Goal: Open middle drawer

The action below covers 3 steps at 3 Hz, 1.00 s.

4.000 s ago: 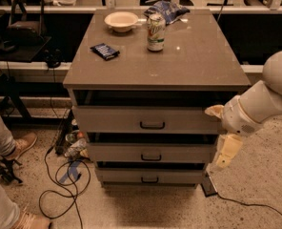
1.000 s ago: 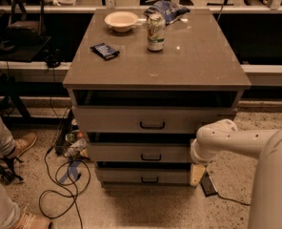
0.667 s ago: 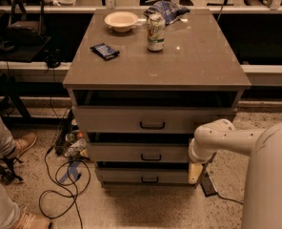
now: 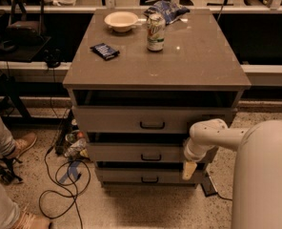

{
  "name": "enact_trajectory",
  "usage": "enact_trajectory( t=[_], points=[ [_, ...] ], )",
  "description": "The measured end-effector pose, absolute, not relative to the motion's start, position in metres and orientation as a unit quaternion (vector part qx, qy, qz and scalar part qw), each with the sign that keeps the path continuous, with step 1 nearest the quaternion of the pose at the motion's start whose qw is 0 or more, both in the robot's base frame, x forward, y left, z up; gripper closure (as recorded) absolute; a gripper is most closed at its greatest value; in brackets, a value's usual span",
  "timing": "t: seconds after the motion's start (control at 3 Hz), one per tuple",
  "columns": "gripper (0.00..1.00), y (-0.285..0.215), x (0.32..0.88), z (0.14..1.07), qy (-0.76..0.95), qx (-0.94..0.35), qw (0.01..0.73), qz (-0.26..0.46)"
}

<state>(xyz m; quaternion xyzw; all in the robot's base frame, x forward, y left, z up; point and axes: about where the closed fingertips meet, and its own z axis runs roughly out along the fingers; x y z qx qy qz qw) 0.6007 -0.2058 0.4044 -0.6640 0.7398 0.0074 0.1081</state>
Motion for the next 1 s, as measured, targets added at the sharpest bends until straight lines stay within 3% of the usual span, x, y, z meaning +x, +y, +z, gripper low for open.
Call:
enact_trajectory(
  t=[1.0],
  points=[
    [0.91, -0.2035, 0.5997, 0.3972, 0.737, -0.667, 0.105, 0.022]
  ],
)
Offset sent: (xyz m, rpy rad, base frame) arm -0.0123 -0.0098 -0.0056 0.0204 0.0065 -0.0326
